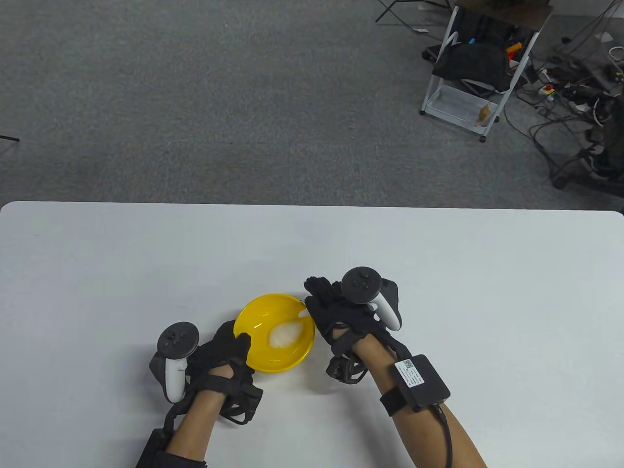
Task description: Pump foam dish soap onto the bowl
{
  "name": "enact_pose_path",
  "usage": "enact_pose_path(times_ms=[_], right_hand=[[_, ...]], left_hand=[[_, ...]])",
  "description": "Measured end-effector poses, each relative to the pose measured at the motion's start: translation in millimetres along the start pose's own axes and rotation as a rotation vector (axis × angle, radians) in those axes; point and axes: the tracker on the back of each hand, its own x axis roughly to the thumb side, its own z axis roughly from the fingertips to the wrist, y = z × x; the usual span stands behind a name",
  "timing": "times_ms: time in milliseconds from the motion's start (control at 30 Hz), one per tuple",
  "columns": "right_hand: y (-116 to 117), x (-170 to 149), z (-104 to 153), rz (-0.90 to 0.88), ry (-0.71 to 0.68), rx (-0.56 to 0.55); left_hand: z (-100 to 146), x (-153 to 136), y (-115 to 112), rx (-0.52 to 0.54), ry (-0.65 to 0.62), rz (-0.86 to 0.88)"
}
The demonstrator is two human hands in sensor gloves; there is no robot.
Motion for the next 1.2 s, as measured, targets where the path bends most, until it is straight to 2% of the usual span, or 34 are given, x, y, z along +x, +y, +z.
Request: enact_pose_path(times_ms=[533, 700, 1033, 1200], right_hand=[[7, -11, -2, -0.047, -0.083, -0.036], [9, -14, -4, -0.068, -0.080, -0.007], [11, -17, -4, -0.097, -0.078, -0.016], [9, -15, -3, -0.054, -0.069, -0.029]], left_hand=[[0, 0, 0, -0.003, -0.003, 0.004], [0, -1, 0, -0.003, -0.004, 0.006], [0, -1, -1, -0.004, -0.009, 0.012], [0, -1, 0, -0.012, -0.008, 0.023]])
